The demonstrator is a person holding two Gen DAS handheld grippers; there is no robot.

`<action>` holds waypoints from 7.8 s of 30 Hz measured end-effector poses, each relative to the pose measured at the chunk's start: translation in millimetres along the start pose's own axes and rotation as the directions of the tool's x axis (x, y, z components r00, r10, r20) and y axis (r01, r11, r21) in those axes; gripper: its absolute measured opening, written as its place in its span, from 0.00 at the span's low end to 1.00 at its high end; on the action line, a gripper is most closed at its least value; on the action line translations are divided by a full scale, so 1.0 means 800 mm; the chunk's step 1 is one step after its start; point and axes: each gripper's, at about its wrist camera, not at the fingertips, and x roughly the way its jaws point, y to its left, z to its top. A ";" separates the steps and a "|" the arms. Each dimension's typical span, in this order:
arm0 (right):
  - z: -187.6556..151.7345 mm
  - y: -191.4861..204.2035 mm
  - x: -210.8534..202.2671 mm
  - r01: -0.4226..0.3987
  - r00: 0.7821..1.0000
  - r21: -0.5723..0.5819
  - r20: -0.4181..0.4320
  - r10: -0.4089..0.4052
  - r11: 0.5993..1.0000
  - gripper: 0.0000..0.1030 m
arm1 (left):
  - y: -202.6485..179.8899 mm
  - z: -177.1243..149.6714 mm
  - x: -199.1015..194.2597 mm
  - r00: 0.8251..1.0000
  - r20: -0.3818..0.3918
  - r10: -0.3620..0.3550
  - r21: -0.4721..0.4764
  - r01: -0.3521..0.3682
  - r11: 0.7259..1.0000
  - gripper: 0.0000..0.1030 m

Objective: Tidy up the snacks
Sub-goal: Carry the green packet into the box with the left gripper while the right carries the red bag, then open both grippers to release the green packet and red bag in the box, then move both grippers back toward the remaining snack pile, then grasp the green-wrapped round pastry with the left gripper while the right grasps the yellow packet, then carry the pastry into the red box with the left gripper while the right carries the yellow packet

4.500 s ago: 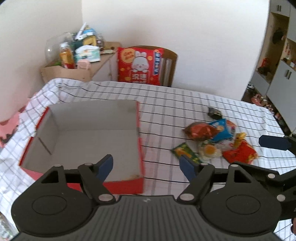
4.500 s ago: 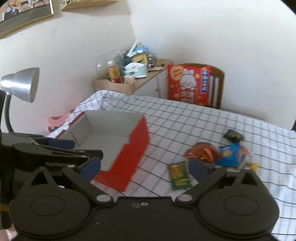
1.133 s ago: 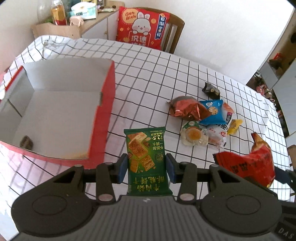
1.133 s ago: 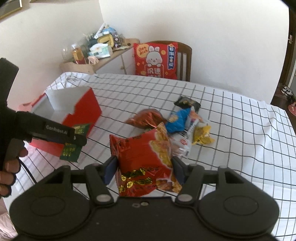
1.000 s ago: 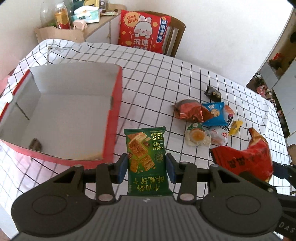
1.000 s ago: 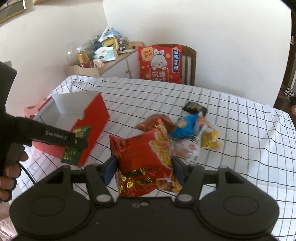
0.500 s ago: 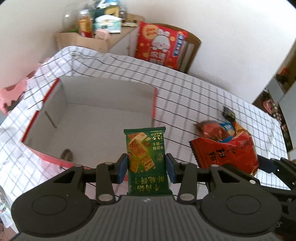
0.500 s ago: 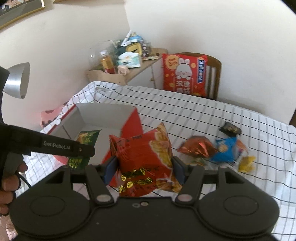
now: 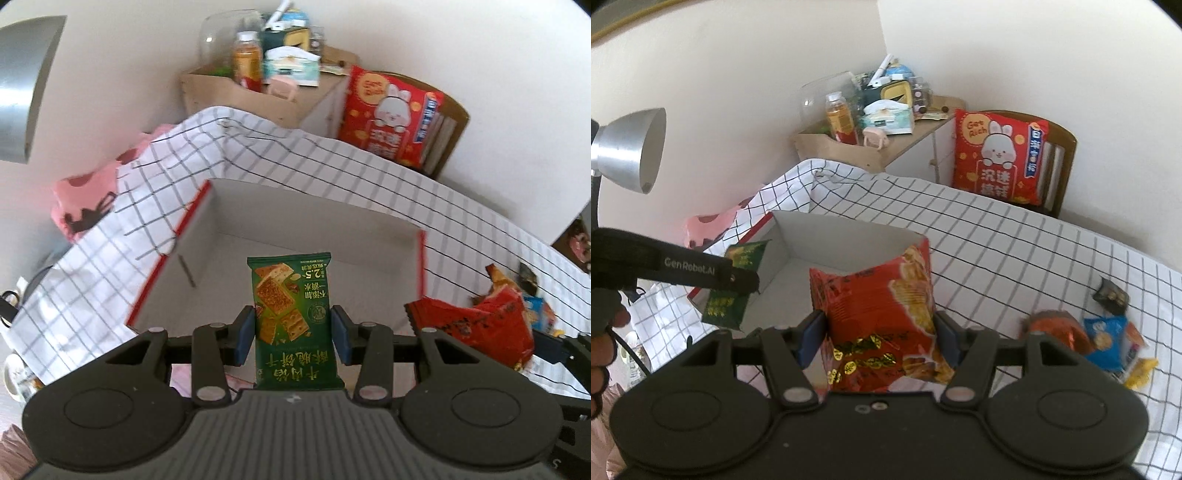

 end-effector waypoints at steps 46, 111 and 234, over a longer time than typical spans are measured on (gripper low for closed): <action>-0.001 0.094 0.172 -0.018 0.979 -0.277 -0.200 -0.039 0.961 0.64 | 0.055 0.005 0.149 0.977 -0.174 0.121 0.058 -0.112 0.992 0.43; -0.094 -0.142 -0.123 0.046 0.992 0.104 0.108 -0.057 0.994 1.00 | -0.167 -0.099 -0.029 0.953 0.083 -0.293 0.232 0.267 0.935 0.76; -0.067 -0.099 -0.110 -0.007 1.000 0.040 -0.014 0.008 0.999 0.33 | -0.100 -0.079 -0.011 0.951 -0.163 -0.261 0.020 0.268 0.963 0.49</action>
